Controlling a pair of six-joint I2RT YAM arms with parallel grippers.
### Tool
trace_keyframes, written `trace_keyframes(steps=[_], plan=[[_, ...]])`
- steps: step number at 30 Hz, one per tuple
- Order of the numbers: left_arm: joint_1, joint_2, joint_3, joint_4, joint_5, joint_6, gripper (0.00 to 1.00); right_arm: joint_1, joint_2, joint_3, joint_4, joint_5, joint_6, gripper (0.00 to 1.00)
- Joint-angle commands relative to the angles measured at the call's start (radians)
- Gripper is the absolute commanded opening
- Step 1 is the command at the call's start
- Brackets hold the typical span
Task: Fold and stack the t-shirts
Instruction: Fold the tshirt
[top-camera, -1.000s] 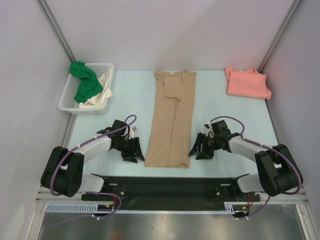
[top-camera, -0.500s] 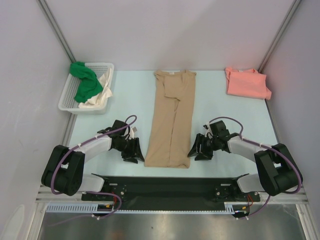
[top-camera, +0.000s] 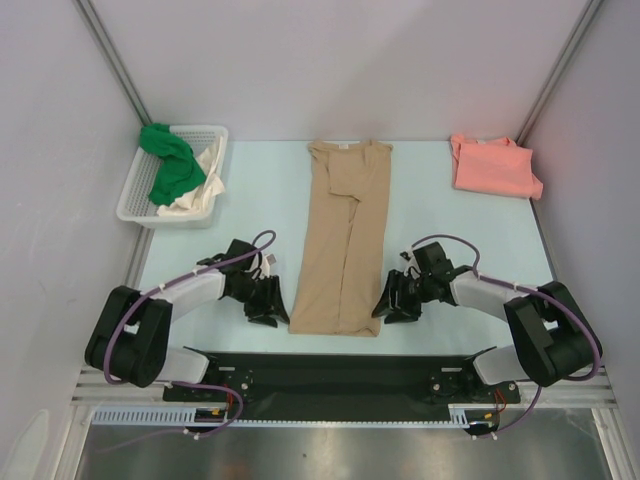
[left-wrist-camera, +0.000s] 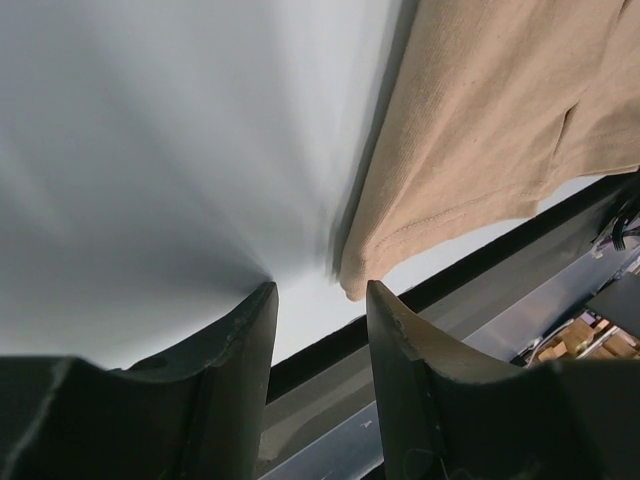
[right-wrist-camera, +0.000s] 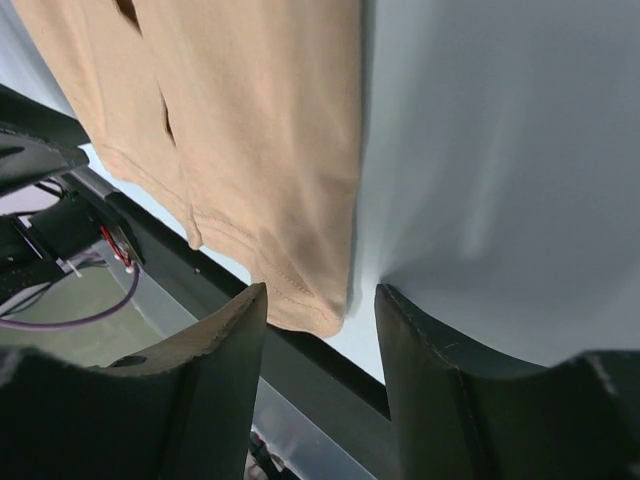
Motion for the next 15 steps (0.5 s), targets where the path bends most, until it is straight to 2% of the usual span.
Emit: trace_keyframes(steps=[1, 15], plan=[[-0.024, 0.020, 0.018, 0.023, -0.009, -0.001, 0.47, 0.041, 0.024, -0.012, -0.011, 0.047, 0.002, 0.53], [-0.081, 0.083, 0.067, 0.043, -0.015, 0.002, 0.44, 0.061, 0.019, -0.023, -0.025, 0.048, -0.004, 0.46]])
